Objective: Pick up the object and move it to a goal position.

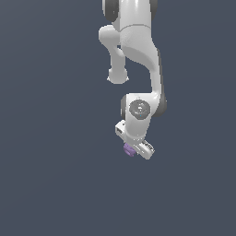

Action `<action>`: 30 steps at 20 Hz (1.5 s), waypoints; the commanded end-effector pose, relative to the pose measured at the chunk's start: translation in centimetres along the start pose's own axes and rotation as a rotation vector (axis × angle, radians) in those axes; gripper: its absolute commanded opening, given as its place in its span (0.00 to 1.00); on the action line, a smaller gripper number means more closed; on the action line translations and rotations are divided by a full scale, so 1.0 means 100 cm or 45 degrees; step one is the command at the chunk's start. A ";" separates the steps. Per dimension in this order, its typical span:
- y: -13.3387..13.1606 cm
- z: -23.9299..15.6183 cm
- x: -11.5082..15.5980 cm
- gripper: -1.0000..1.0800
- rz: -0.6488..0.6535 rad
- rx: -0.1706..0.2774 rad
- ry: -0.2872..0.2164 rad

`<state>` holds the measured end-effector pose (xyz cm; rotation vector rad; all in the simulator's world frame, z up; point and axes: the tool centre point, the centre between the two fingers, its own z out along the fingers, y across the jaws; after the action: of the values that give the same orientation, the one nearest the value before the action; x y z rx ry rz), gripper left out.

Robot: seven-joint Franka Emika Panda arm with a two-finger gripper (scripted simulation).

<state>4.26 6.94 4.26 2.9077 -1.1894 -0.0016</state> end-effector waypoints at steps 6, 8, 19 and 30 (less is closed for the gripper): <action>0.042 -0.017 0.029 0.00 0.002 0.001 0.000; 0.060 -0.025 0.041 0.00 0.002 0.001 0.000; 0.170 -0.071 0.118 0.00 0.002 0.002 0.000; 0.241 -0.102 0.174 0.00 0.002 0.001 0.001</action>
<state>-0.20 -21.77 14.22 2.9055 -1.1952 0.0006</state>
